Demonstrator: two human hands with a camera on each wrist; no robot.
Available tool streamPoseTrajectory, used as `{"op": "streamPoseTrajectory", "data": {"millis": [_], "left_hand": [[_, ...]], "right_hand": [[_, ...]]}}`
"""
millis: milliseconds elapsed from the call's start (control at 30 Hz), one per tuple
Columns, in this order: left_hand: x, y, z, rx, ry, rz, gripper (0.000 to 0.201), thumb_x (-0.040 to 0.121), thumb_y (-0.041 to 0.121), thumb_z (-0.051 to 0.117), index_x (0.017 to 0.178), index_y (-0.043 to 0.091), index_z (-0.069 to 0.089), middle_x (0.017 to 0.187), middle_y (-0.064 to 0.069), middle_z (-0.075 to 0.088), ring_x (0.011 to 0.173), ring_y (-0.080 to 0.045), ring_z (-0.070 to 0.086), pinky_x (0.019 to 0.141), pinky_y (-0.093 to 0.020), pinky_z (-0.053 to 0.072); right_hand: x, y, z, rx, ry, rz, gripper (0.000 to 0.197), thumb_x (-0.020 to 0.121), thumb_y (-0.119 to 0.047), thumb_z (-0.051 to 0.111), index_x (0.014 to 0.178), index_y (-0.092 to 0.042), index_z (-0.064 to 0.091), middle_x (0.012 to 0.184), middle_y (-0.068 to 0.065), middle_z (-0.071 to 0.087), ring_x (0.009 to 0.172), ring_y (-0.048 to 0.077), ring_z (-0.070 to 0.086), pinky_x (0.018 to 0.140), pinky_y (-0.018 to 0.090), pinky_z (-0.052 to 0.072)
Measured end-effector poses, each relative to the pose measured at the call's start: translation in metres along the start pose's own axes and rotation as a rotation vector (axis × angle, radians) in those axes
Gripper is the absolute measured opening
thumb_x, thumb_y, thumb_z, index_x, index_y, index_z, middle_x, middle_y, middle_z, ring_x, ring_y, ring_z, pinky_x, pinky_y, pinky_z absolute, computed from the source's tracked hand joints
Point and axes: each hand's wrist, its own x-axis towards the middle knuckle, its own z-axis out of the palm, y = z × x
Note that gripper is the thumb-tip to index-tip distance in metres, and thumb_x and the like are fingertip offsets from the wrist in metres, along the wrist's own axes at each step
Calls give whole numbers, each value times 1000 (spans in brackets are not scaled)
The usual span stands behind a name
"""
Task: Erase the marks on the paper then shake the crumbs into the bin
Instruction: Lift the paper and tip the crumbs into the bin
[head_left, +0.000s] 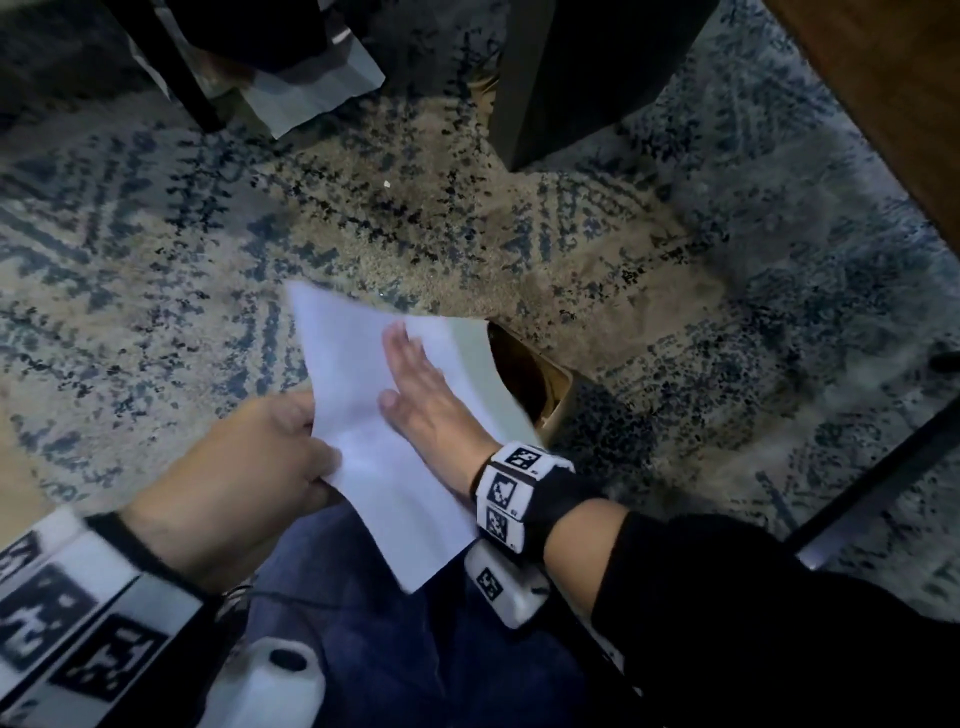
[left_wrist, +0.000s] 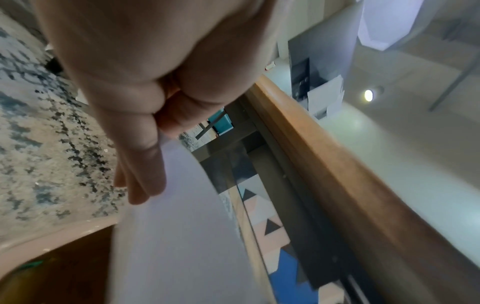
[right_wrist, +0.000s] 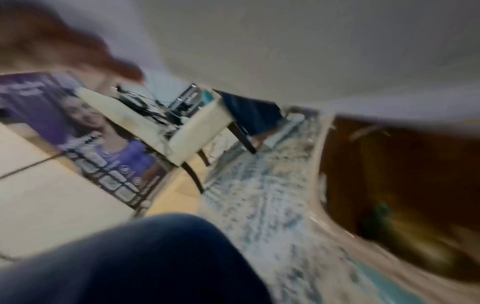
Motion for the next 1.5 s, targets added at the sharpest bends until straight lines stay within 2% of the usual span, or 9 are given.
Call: {"op": "streamPoseTrajectory", "data": {"millis": [167,400,600,833,1033,1167,1300,1433,1500], "left_hand": [[-10,5,-17,-68,-22,-2,59,82,-19,32,60,17,74,66,1,76,64,-10,71,50,-16,54],[4,3,-12,-141,-32,-81,41,83,-17,31,94,6,63,86,0,75,79,-12,71,58,-22,58],[2,4,-23,-141,14,-92,41,85,-17,30,88,9,62,74,2,76,70,-9,71,55,-21,58],[19,0,2,-156,-8,-150,42,83,-19,30,103,2,60,109,-16,67,93,-23,67,75,-33,57],[10,-1,-21,-193,-49,-155,45,84,-18,31,81,10,65,75,5,76,66,-7,70,52,-21,57],[4,-5,-27,-168,-138,-79,47,82,-7,47,61,24,74,70,5,76,67,-6,71,49,-18,55],[-3,-5,-40,-162,-132,-63,59,12,33,89,69,25,75,77,2,77,70,-11,72,49,-20,55],[1,-8,-48,-200,-72,-54,14,51,20,83,60,26,74,73,5,76,62,-9,71,45,-19,53],[6,-16,-51,-122,-105,-34,49,81,-7,46,55,25,74,66,5,76,59,-8,70,44,-18,52]], "right_hand": [[7,60,-24,29,99,605,61,103,-35,25,151,-14,-6,159,5,-11,146,19,-6,118,34,2],[-2,33,-12,-61,-115,147,60,102,-40,25,150,-23,-4,158,-7,-9,143,11,-14,115,31,-8],[-5,68,-39,-44,39,497,58,103,-33,25,151,-12,0,159,4,-7,146,20,-5,116,34,-4],[-22,-26,-5,-124,-162,-146,66,95,-47,26,145,-27,-12,156,-9,-15,141,3,-18,116,27,-12],[-16,67,-27,-45,5,482,58,103,-33,27,151,-17,-2,159,2,-9,147,20,-8,117,40,-7],[-7,39,-33,-34,77,219,64,100,-42,26,149,-24,-11,156,-7,-19,142,12,-20,115,36,-15],[4,43,-10,-87,-91,156,58,102,-38,27,150,-24,-2,158,-6,-10,145,11,-12,116,31,-7],[8,68,-33,-86,131,478,59,103,-34,25,150,-14,-4,158,2,-12,146,16,-9,118,35,-3],[-1,57,-32,-5,146,318,61,102,-35,27,150,-20,-8,157,-4,-16,142,9,-17,118,34,-7]]}}
